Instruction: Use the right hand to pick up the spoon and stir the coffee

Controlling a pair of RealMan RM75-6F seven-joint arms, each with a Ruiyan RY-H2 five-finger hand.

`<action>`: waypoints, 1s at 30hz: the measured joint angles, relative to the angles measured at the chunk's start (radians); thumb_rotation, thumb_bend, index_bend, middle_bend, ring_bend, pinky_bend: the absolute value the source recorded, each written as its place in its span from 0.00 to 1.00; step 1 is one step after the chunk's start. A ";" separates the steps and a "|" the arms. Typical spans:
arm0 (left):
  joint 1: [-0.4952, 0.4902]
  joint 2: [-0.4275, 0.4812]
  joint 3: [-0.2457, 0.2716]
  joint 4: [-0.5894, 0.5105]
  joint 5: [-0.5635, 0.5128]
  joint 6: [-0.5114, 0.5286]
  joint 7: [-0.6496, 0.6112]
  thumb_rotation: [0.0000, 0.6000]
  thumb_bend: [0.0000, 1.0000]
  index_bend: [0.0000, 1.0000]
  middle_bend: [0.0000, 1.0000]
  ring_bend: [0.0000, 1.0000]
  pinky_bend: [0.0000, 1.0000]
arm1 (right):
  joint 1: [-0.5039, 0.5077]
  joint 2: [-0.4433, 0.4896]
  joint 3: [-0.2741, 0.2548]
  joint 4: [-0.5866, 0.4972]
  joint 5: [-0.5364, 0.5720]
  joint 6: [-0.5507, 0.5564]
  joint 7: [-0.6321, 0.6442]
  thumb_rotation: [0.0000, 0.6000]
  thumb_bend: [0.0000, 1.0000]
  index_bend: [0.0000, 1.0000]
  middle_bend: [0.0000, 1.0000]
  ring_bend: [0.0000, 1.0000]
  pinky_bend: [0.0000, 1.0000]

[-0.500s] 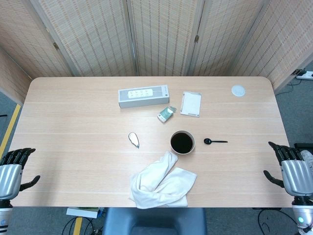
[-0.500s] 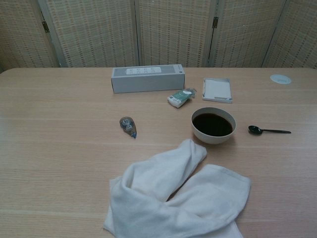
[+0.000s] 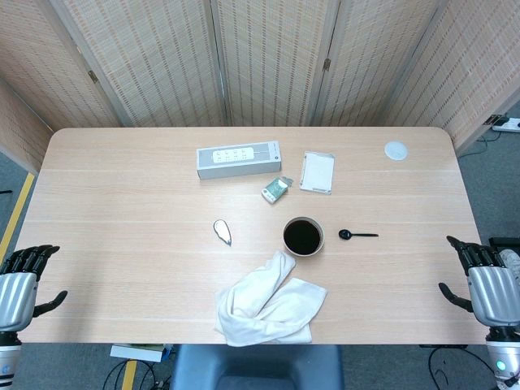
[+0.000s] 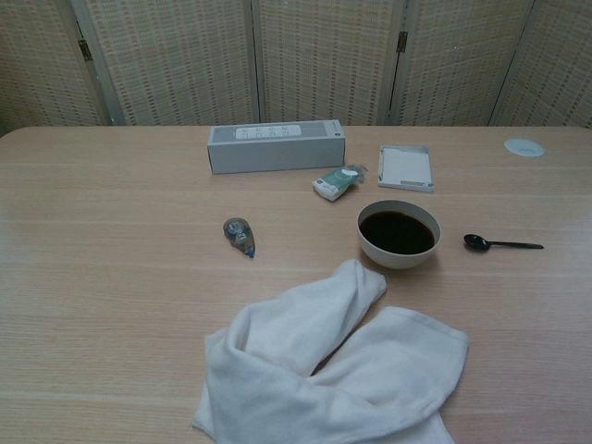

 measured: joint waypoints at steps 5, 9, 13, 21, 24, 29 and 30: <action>0.000 0.000 0.001 -0.003 0.007 0.004 -0.001 1.00 0.21 0.22 0.22 0.19 0.19 | 0.001 0.000 0.001 0.007 -0.002 0.000 0.007 1.00 0.16 0.17 0.27 0.23 0.23; 0.000 0.000 0.003 -0.009 0.008 0.002 0.005 1.00 0.21 0.22 0.22 0.19 0.19 | 0.006 0.003 0.002 0.004 -0.001 -0.012 0.002 1.00 0.19 0.17 0.31 0.25 0.24; -0.002 -0.001 0.004 -0.012 0.006 -0.004 0.007 1.00 0.22 0.22 0.22 0.19 0.19 | 0.021 0.008 0.005 -0.003 0.009 -0.043 -0.008 1.00 0.21 0.17 0.38 0.32 0.29; -0.002 -0.004 0.009 -0.010 0.002 -0.013 0.007 1.00 0.22 0.22 0.22 0.19 0.19 | 0.083 0.005 0.019 -0.008 0.054 -0.165 -0.050 1.00 0.28 0.17 0.67 0.66 0.52; 0.002 -0.004 0.013 -0.006 0.001 -0.012 0.007 1.00 0.22 0.22 0.22 0.19 0.19 | 0.122 0.001 0.025 -0.014 0.079 -0.236 -0.084 1.00 0.39 0.17 0.79 0.84 0.69; 0.010 -0.003 0.018 0.000 -0.004 -0.009 0.001 1.00 0.22 0.22 0.22 0.19 0.19 | 0.200 -0.021 0.036 -0.017 0.125 -0.365 -0.131 1.00 0.61 0.19 0.91 0.99 0.92; 0.011 -0.003 0.019 0.000 -0.004 -0.008 0.000 1.00 0.22 0.22 0.22 0.19 0.19 | 0.215 -0.027 0.038 -0.015 0.133 -0.388 -0.137 1.00 0.64 0.20 0.93 1.00 0.94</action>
